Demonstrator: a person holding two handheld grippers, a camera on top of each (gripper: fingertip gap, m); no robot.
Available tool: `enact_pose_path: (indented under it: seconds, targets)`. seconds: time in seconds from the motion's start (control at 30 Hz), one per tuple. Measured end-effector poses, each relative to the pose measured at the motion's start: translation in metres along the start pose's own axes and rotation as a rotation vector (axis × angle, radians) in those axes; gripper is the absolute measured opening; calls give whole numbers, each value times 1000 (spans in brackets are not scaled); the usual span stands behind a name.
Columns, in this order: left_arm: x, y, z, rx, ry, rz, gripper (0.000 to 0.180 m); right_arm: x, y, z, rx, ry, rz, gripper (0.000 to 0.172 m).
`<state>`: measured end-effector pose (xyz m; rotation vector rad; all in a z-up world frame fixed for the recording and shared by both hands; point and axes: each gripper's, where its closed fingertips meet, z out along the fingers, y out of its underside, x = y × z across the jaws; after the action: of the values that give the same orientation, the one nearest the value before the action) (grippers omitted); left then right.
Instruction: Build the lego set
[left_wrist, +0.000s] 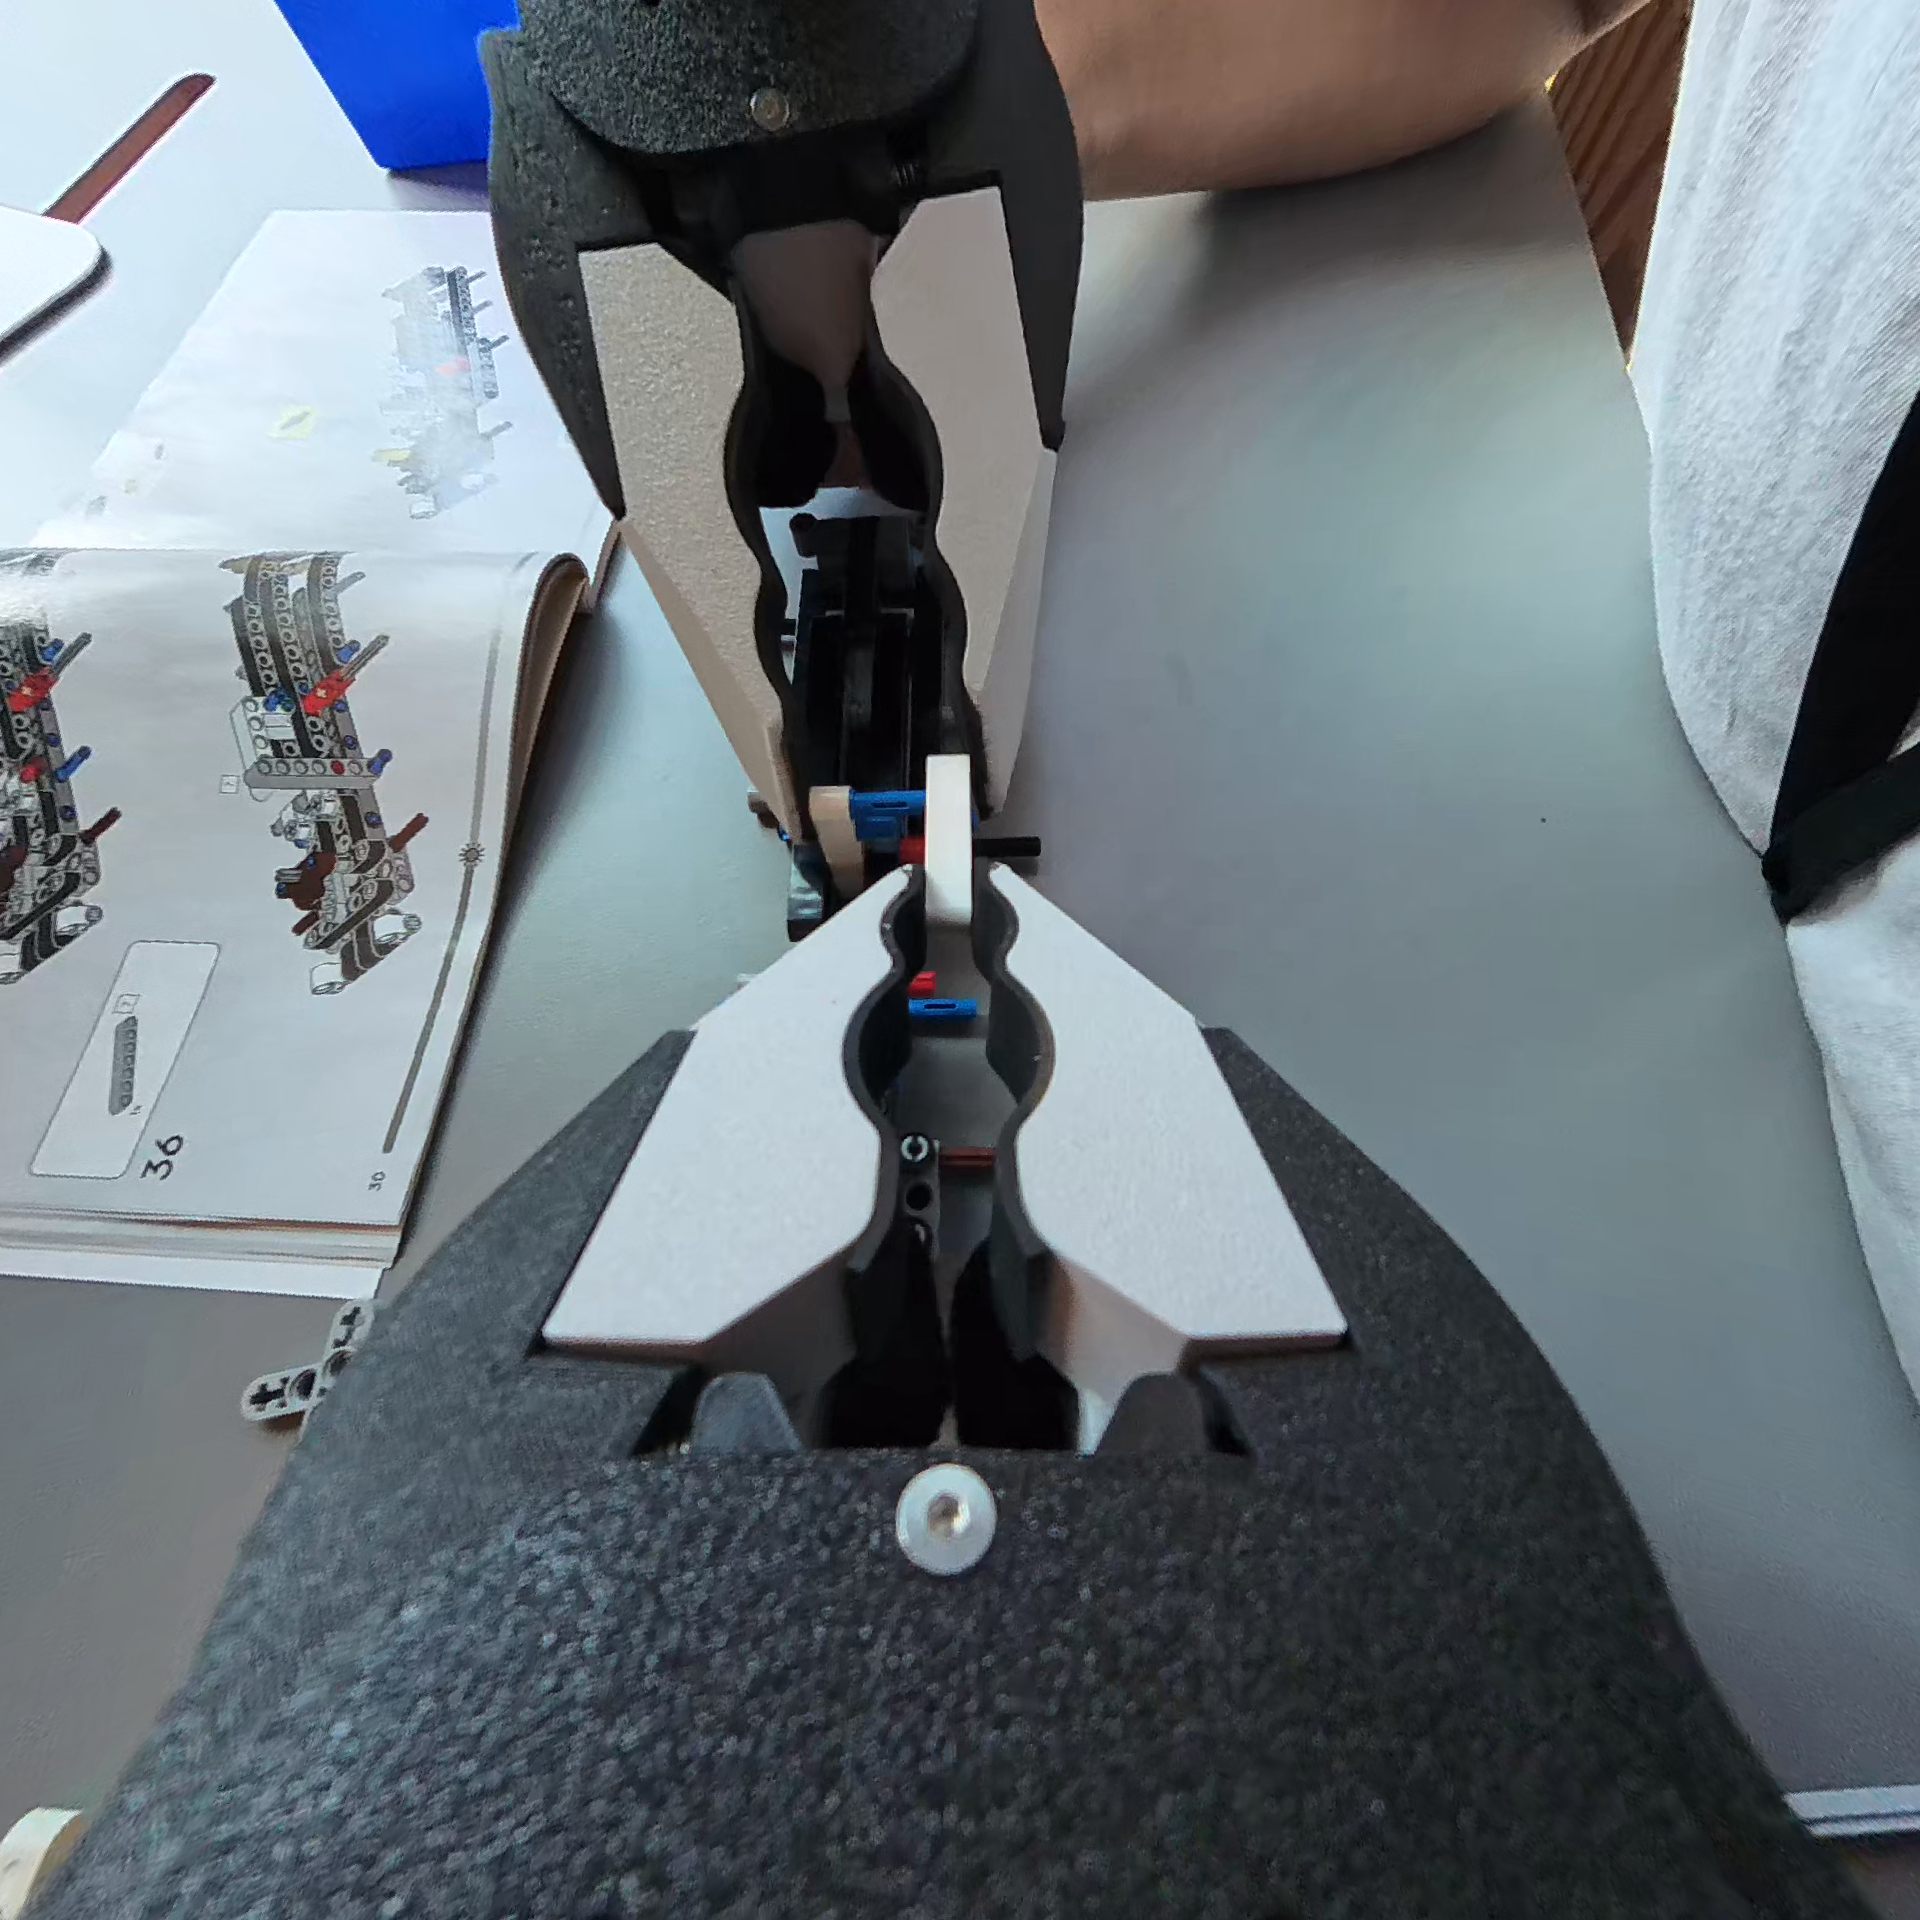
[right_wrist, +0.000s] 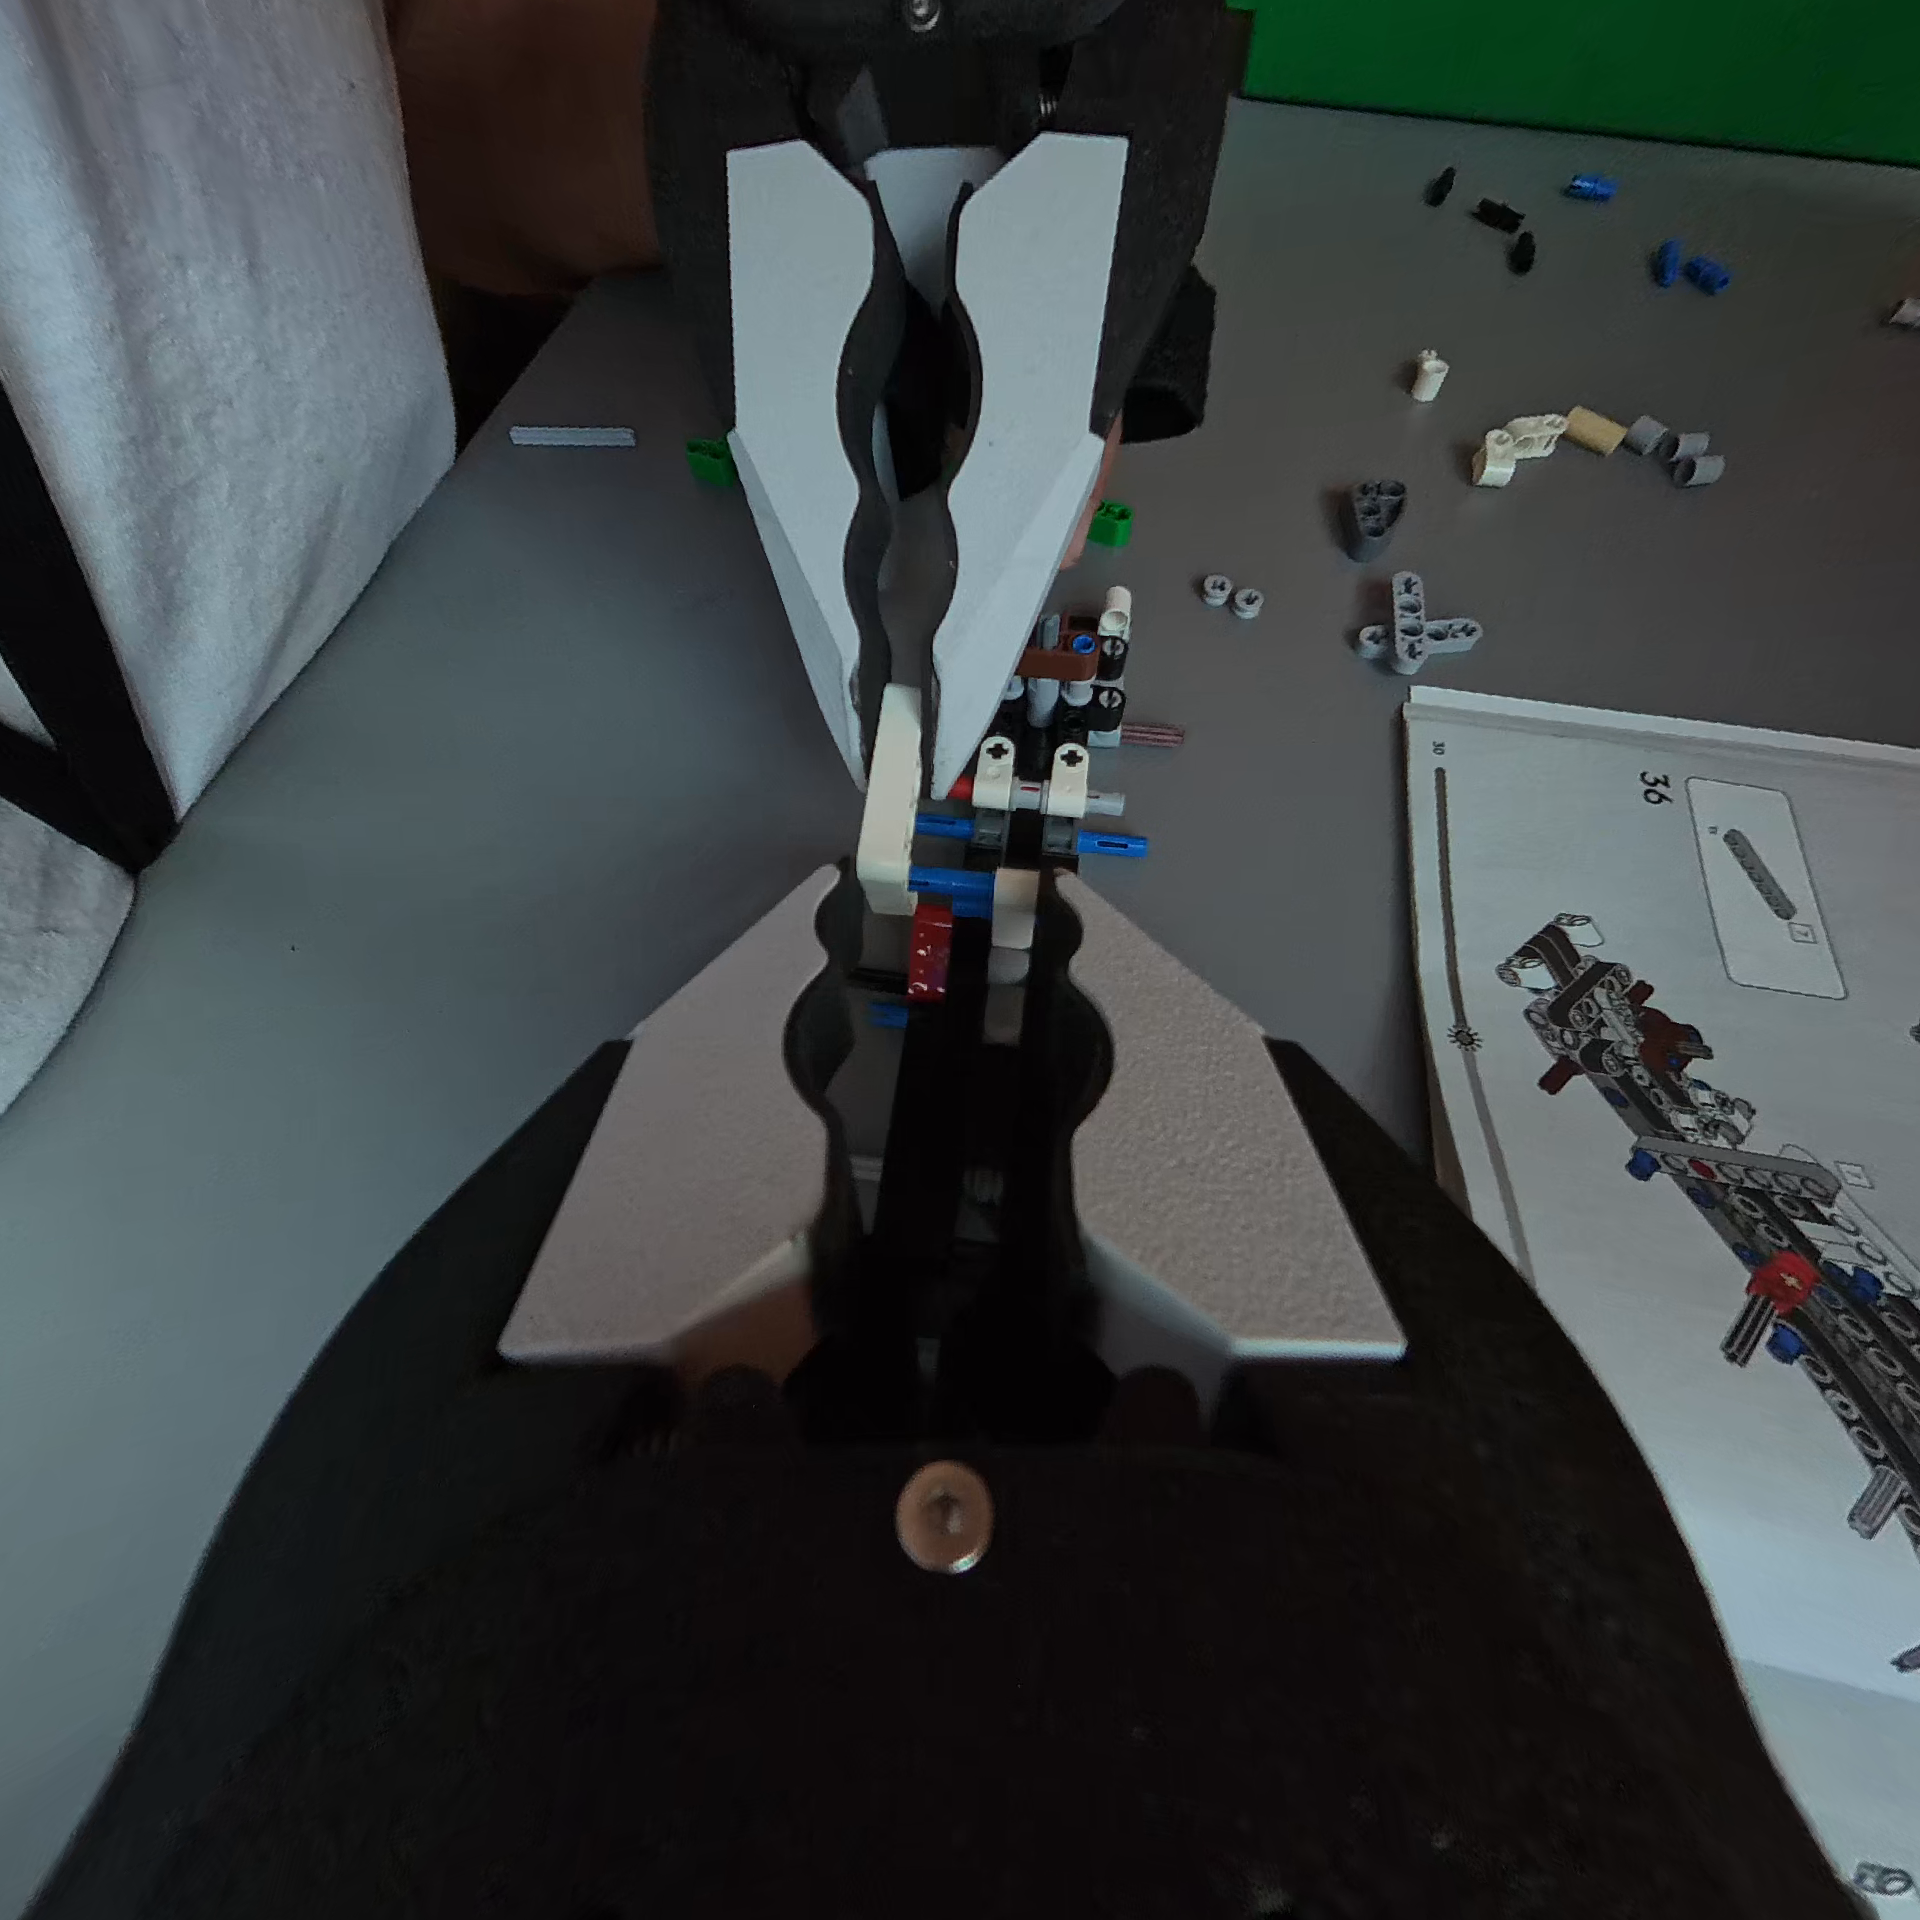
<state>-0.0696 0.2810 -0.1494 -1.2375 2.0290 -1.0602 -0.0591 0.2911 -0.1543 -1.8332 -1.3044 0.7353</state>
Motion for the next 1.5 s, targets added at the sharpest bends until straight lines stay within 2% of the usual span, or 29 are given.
enact_pose_path:
  seconds: [0.93, 1.1, 1.23, 1.33, 1.5]
  targets:
    - [2, -1, 3, 6, 4, -12, 6, -3, 4, -3, -75, -11, -36, 30]
    - [1, -2, 3, 7, 7, -29, 6, -3, 3, -4, -63, -30, 35, 30]
    - [0, -3, 5, -3, -10, -19, 6, -5, 2, -2, -95, -8, 31, 39]
    - [2, -3, 5, 1, 2, -28, 6, -3, 3, -1, -118, 26, 15, 31]
    - [1, -3, 5, -3, -7, -34, 6, -2, 3, -2, -112, 18, 25, 31]
